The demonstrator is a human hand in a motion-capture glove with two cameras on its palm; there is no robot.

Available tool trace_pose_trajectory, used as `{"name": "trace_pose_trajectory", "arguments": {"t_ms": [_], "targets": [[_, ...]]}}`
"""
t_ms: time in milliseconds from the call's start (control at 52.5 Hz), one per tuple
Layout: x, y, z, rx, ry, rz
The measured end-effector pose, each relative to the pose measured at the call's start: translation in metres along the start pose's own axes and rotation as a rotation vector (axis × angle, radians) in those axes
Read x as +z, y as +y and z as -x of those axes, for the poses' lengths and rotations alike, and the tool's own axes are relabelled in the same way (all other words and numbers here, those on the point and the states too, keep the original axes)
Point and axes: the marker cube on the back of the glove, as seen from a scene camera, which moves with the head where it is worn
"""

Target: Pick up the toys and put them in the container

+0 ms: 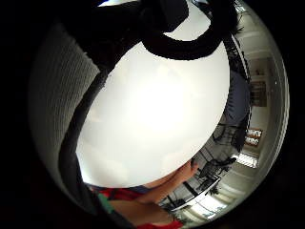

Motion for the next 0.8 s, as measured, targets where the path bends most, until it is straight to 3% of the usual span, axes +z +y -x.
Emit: {"name": "trace_pose_trajectory", "arguments": {"t_ms": [800], "targets": [[0.005,0.010,0.010,-0.026,-0.023,0.008]]}}
